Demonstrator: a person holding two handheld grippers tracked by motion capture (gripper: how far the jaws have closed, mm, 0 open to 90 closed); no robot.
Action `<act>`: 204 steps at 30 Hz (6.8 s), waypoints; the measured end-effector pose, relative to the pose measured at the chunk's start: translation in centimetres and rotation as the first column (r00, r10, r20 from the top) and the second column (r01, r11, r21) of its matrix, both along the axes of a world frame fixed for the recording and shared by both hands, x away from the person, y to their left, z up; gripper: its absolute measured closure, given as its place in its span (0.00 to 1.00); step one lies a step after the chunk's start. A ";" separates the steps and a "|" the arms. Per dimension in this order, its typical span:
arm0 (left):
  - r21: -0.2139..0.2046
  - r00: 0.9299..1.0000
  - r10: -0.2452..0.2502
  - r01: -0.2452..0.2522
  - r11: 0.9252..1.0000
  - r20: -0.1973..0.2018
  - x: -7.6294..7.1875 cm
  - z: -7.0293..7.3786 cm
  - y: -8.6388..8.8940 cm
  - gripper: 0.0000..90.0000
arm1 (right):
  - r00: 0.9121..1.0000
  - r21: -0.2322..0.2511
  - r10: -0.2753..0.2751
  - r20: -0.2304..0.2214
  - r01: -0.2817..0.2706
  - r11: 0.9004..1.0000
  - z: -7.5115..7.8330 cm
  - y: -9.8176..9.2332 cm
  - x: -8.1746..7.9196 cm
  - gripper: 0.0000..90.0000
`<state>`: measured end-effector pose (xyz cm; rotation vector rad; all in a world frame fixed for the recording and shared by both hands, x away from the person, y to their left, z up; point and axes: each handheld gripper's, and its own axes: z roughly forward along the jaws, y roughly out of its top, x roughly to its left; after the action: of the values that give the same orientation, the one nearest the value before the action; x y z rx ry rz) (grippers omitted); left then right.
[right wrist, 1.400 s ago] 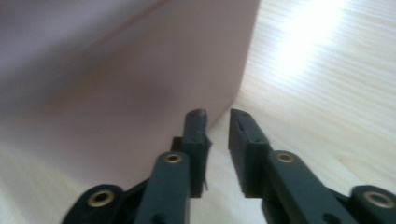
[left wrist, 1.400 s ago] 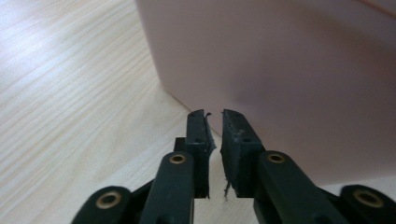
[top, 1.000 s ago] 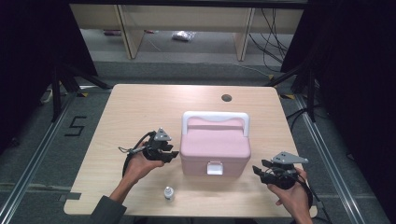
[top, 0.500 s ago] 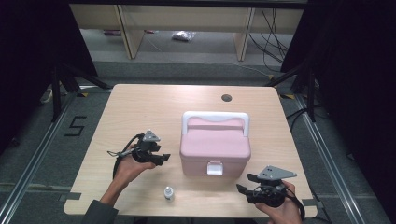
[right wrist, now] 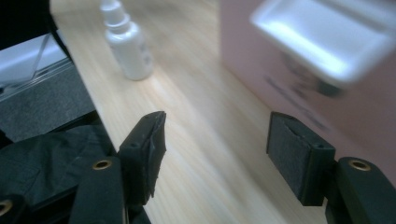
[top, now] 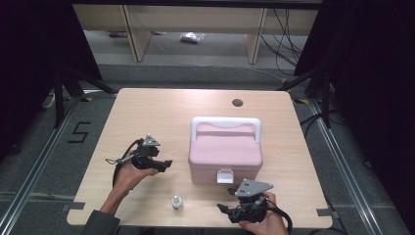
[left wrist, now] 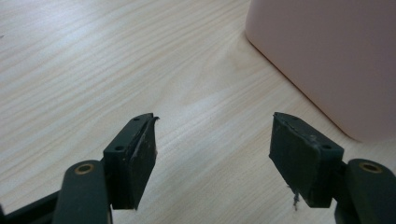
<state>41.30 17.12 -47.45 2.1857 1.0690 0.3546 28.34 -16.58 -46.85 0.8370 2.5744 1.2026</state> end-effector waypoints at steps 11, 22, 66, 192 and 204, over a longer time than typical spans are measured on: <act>0.000 1.000 0.023 -0.023 1.000 -0.011 0.2 -0.1 0.5 0.31 | 0.992 -0.047 0.124 -0.015 -0.125 0.991 -1.3 6.5 0.5 0.43; -0.008 0.998 0.059 -0.059 0.998 -0.010 0.4 -0.5 0.9 0.30 | 0.983 -0.071 0.181 0.008 -0.180 0.981 -1.6 10.0 1.2 0.44; 0.001 0.998 0.049 -0.049 0.999 -0.033 0.5 -1.0 1.0 0.30 | 0.993 -0.067 0.117 0.035 -0.114 0.991 0.0 2.5 0.6 0.67; 0.375 0.832 -0.531 0.549 0.747 -0.162 7.2 17.0 -16.1 0.34 | 0.918 -0.023 -0.397 0.005 0.397 0.918 -0.6 -14.2 0.8 0.38; 0.426 0.806 -0.549 0.587 0.689 -0.222 7.9 16.5 -16.7 0.60 | 0.909 -0.006 -0.415 -0.027 0.415 0.910 -0.6 -14.2 0.6 0.38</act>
<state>49.25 0.39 -30.95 2.8584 0.2808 0.2600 28.90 -30.78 -47.44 1.3260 2.2477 1.0625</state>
